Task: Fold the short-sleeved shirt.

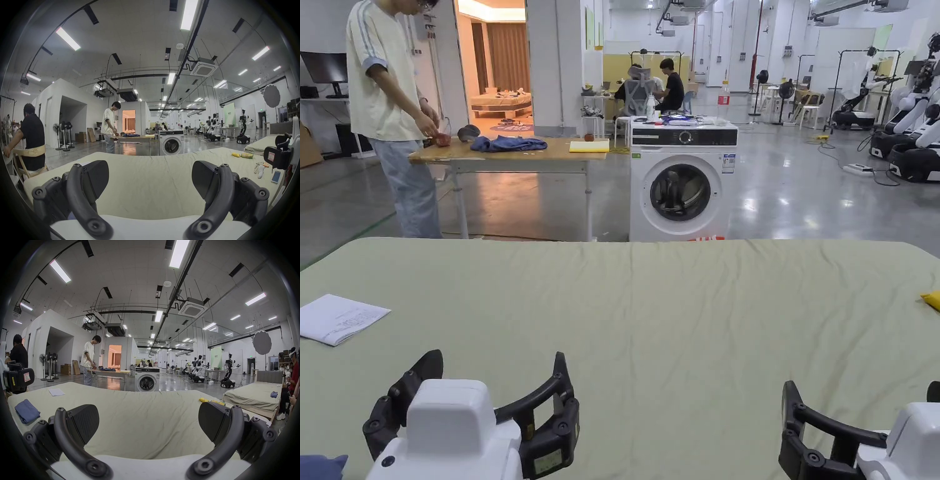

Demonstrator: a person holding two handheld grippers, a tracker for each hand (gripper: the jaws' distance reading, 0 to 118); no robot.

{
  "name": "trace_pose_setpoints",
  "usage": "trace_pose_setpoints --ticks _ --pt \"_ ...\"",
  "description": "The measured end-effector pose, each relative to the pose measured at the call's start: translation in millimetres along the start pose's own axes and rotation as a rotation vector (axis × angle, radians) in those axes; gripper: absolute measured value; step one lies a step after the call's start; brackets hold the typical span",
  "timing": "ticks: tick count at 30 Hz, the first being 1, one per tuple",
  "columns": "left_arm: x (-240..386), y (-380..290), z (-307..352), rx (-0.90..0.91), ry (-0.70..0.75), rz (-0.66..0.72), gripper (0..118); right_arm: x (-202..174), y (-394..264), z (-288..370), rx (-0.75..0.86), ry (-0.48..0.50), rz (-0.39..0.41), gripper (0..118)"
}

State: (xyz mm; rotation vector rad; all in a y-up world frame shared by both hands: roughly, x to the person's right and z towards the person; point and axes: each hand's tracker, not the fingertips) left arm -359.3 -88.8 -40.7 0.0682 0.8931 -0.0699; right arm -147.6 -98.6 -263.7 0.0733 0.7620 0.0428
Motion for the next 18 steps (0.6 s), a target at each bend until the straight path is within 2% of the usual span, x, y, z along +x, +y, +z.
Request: trace_pose_setpoints --ticks 9,14,18 --pt "9.2 -1.6 -6.0 -0.066 0.014 -0.081 93 -2.9 -2.6 -0.5 -0.017 0.007 0.019 118" --pt "12.6 -2.8 -12.7 -0.151 0.07 0.029 93 -6.1 -4.3 -3.1 -0.029 0.011 0.045 118" --pt "14.6 -1.0 -15.1 -0.157 0.108 0.048 93 -6.6 -4.1 -4.5 -0.036 0.013 0.05 118"
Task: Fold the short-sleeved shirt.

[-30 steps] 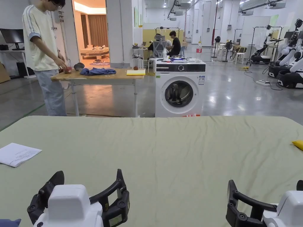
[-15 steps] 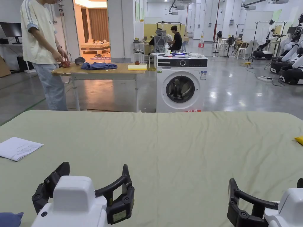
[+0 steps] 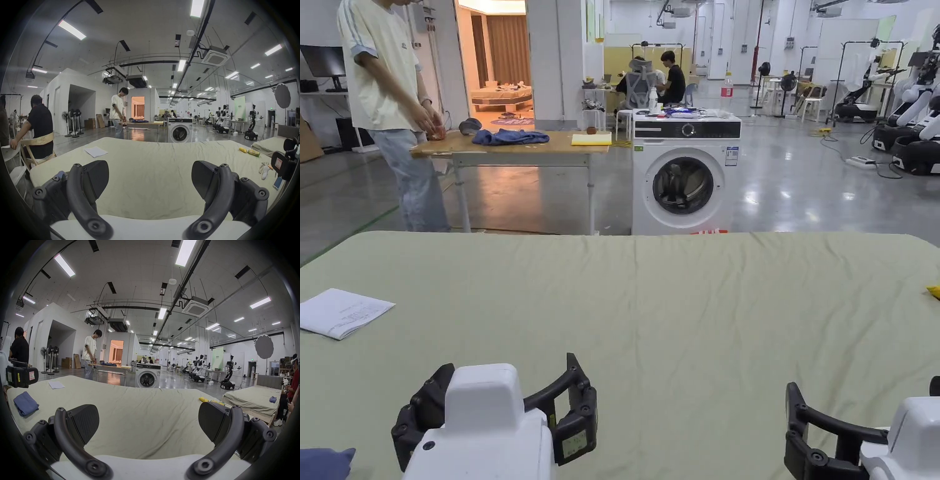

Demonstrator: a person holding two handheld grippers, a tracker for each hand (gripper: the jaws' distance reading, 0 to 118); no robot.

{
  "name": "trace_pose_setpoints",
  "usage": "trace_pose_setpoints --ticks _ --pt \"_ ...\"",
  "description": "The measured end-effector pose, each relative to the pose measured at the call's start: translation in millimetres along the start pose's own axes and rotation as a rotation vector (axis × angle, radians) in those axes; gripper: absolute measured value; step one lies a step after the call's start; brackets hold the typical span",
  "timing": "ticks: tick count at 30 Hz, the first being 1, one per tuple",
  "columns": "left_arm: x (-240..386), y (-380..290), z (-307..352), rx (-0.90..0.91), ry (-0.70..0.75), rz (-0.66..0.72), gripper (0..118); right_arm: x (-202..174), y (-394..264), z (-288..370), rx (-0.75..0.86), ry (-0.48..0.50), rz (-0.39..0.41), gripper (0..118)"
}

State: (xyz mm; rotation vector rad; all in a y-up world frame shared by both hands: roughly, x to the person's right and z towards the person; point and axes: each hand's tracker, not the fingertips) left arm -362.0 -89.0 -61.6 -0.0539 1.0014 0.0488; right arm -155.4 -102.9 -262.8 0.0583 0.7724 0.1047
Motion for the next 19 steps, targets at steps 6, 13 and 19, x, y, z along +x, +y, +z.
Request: trace_pose_setpoints --ticks 6,13,19 --pt "4.5 7.5 -1.6 -0.018 0.086 -0.008 93 -0.6 -1.2 -3.4 -0.021 -0.001 0.014 118" --pt "2.5 5.2 -8.6 -0.057 0.077 -0.037 93 -0.7 -2.5 -4.6 -0.031 0.004 0.009 118" --pt "2.8 6.8 -5.4 -0.095 0.075 0.117 93 0.2 -1.7 -5.0 -0.031 0.012 0.009 118"
